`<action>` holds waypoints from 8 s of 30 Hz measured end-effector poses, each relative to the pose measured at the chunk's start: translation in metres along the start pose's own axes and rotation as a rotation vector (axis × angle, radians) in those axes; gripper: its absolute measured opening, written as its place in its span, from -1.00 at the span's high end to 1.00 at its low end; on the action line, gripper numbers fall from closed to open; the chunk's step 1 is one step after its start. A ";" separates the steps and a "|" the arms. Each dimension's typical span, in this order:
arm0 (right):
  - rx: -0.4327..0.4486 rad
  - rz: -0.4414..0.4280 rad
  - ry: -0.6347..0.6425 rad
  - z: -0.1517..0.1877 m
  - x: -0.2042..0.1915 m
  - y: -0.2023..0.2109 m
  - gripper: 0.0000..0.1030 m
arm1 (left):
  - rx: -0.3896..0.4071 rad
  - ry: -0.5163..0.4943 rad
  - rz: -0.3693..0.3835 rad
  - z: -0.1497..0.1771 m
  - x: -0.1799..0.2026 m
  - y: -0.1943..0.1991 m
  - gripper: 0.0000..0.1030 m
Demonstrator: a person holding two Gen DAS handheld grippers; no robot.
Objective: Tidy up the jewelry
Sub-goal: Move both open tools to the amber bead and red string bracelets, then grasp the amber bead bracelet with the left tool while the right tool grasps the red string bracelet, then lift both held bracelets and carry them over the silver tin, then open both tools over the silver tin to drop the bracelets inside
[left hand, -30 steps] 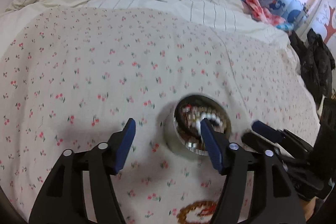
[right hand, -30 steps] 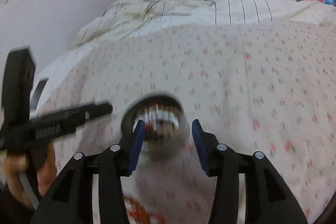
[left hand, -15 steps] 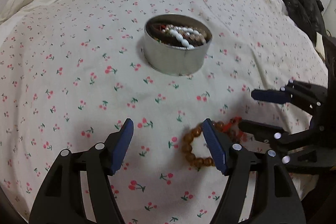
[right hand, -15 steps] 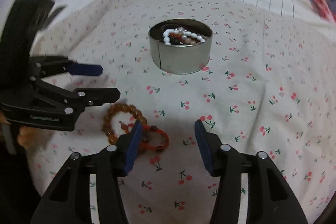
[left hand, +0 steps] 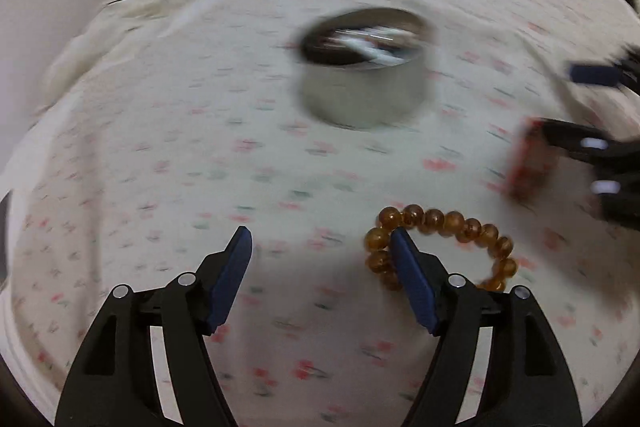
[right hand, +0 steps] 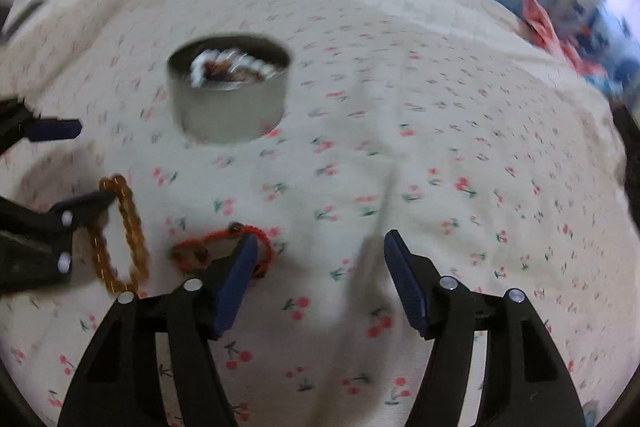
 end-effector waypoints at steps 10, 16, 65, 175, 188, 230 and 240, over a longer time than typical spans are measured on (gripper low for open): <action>-0.068 -0.239 0.002 0.004 -0.008 -0.004 -0.23 | -0.051 0.013 0.086 0.009 0.004 -0.006 -0.34; -0.074 -0.279 0.013 0.008 -0.018 -0.006 -0.23 | -0.052 0.049 0.133 0.006 0.004 -0.006 -0.34; -0.095 -0.336 0.001 0.008 -0.018 -0.015 -0.29 | 0.040 -0.081 0.195 0.016 0.026 0.005 -0.47; 0.093 -0.614 -0.332 -0.034 0.023 0.020 0.79 | 0.340 0.096 0.424 -0.071 -0.011 0.078 0.80; 0.197 -0.621 -0.368 -0.082 0.030 0.033 0.79 | 0.359 0.087 0.454 -0.108 -0.010 0.075 0.80; 0.115 -0.575 -0.293 -0.120 0.005 -0.015 0.79 | 0.169 0.355 0.467 -0.114 -0.062 -0.001 0.03; 0.000 -0.480 -0.151 -0.125 -0.041 -0.045 0.59 | 0.192 0.392 0.477 -0.115 -0.073 0.005 -0.07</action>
Point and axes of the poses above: each gripper's, at about its wrist camera, not at the fingertips, and y roughly against the way its jaws point, x to its right, z to its underside, the point moved 3 cm from there along -y, roughly the way its jaws point, and after that the axes turned 4 degrees about z, right-handed, at the moved point
